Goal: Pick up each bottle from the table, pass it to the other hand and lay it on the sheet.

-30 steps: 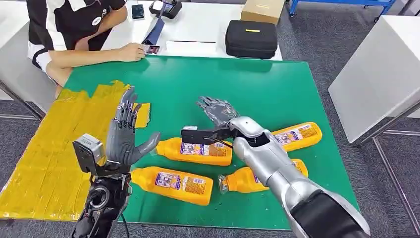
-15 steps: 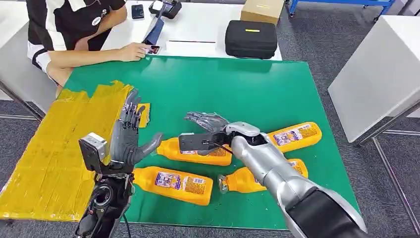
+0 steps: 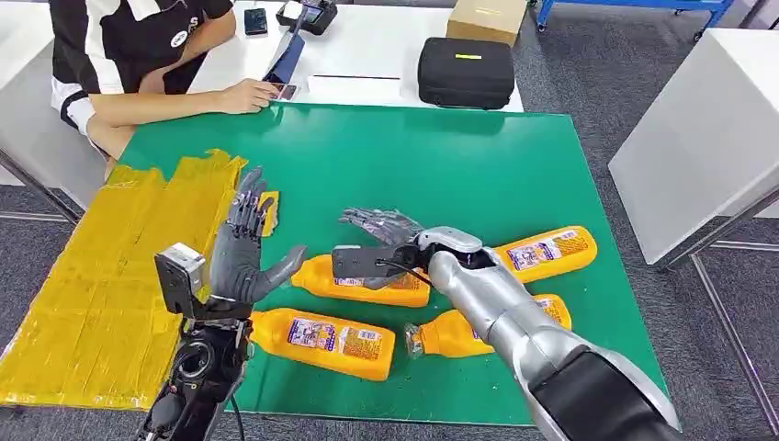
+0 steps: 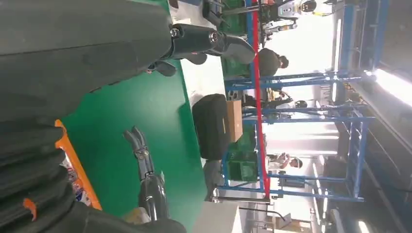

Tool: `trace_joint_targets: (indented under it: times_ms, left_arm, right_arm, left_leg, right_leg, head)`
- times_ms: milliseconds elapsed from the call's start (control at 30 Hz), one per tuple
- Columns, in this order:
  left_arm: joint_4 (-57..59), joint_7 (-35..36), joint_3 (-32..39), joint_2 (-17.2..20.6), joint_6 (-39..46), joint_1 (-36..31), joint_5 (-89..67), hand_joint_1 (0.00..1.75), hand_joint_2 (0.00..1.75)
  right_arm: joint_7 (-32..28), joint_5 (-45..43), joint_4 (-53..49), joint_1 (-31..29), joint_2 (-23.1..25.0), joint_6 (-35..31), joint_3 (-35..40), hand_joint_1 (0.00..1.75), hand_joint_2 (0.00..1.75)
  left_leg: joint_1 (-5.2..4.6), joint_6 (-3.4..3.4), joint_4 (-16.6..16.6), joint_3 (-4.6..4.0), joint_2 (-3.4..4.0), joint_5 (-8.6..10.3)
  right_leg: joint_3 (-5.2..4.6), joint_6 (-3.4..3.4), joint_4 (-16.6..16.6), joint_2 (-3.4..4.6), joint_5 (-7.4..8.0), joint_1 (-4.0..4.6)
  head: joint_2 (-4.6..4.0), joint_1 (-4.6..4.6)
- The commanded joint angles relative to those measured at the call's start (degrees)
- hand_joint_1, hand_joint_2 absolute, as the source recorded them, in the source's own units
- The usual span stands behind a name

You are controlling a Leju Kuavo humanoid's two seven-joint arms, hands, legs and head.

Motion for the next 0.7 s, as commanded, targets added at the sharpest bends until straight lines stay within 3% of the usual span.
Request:
trace_joint_targets:
  times_ms: [33, 467, 600, 633, 700]
  left_arm:
    - [3.9, 0.4, -0.5, 0.9, 0.3, -2.3, 0.2, 0.00, 1.75]
    - [5.3, 0.5, -0.6, 0.5, 0.4, -2.8, 0.4, 0.00, 1.75]
    - [5.6, 0.5, -0.2, 0.4, 0.4, -2.9, 0.4, 0.00, 1.75]
    - [5.6, 0.5, -0.2, 0.4, 0.4, -2.9, 0.4, 0.00, 1.75]
    - [5.5, 0.5, -0.1, 0.4, 0.4, -2.9, 0.4, 0.00, 1.75]
  right_arm:
    - [3.7, -1.4, 5.6, -1.9, 0.1, 0.8, 3.4, 0.00, 1.75]
    - [4.4, -1.9, 6.5, -0.3, -0.2, 1.3, 3.8, 0.00, 1.75]
    - [3.8, -2.4, 6.8, -0.1, 0.1, 2.4, 4.0, 0.00, 1.75]
    - [3.8, -2.4, 6.8, -0.1, 0.1, 2.4, 4.0, 0.00, 1.75]
    - [3.9, -2.4, 6.8, -0.2, 0.3, 2.5, 4.0, 0.00, 1.75]
  left_leg:
    - [0.02, 0.02, 0.0, 0.24, -0.11, -0.08]
    - [0.05, 0.05, 0.1, 0.72, -0.20, -0.36]
    - [0.03, 0.01, 0.0, 0.19, -0.10, -0.06]
    - [0.03, 0.03, 0.0, 0.51, -0.14, -0.24]
    - [0.03, 0.02, 0.0, 0.38, -0.14, -0.18]
  right_leg:
    - [0.25, -0.24, 0.0, -0.06, -0.10, 0.04]
    - [0.73, -0.58, 0.1, -0.07, -0.37, 0.11]
    - [0.19, -0.20, 0.0, -0.06, -0.08, 0.04]
    - [0.50, -0.42, 0.0, -0.05, -0.25, 0.06]
    - [0.38, -0.35, 0.0, -0.06, -0.20, 0.06]
  head:
    - [0.00, 0.00]
    - [0.00, 0.00]
    - [0.00, 0.00]
    - [0.00, -0.02]
    - [0.00, 0.00]
